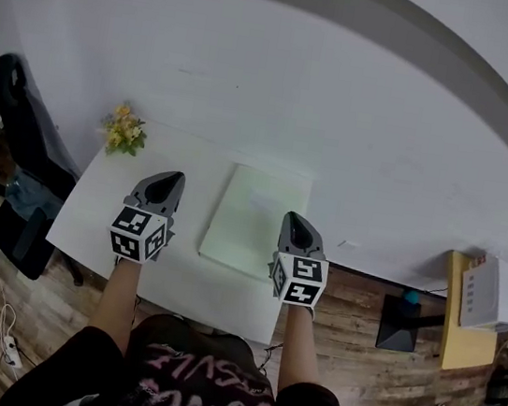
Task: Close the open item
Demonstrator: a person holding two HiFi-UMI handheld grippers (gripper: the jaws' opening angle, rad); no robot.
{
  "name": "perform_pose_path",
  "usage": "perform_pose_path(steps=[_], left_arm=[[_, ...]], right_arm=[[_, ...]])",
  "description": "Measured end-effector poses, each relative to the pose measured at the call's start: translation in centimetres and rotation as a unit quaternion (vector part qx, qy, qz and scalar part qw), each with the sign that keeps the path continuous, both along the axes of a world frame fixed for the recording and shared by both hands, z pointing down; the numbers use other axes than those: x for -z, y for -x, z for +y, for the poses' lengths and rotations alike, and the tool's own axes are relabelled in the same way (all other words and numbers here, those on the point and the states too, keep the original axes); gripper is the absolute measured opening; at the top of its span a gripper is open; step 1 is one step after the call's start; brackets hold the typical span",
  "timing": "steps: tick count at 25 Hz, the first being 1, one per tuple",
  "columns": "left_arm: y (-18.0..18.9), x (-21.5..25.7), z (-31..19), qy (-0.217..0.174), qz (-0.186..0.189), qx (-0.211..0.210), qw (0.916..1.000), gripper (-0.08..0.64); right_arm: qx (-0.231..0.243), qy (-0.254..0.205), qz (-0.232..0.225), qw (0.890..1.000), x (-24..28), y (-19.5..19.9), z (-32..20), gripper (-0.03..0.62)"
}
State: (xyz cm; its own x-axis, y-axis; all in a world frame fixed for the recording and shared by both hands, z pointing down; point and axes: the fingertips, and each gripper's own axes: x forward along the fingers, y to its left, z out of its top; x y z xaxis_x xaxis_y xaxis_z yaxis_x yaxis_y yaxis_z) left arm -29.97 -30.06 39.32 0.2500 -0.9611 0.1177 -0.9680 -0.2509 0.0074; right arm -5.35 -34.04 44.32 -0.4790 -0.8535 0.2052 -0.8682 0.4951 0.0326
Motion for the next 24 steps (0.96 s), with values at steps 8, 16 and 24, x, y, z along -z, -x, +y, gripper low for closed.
perform_pose_path(steps=[8,16,24], left_arm=[[-0.4,0.0,0.6,-0.004,-0.019,-0.003,0.9998,0.014],[-0.7,0.7,0.9,-0.014,-0.032,-0.015,0.9993,0.013],[-0.7,0.9,1.1,-0.017,-0.037,-0.02,0.999,0.013]], right_arm=[[-0.007,-0.011,-0.004,1.0,1.0,-0.8,0.3,0.025],[-0.012,-0.018,-0.004,1.0,2.0,-1.1,0.6,0.024],[-0.015,-0.02,-0.002,1.0,2.0,-1.2,0.6,0.023]])
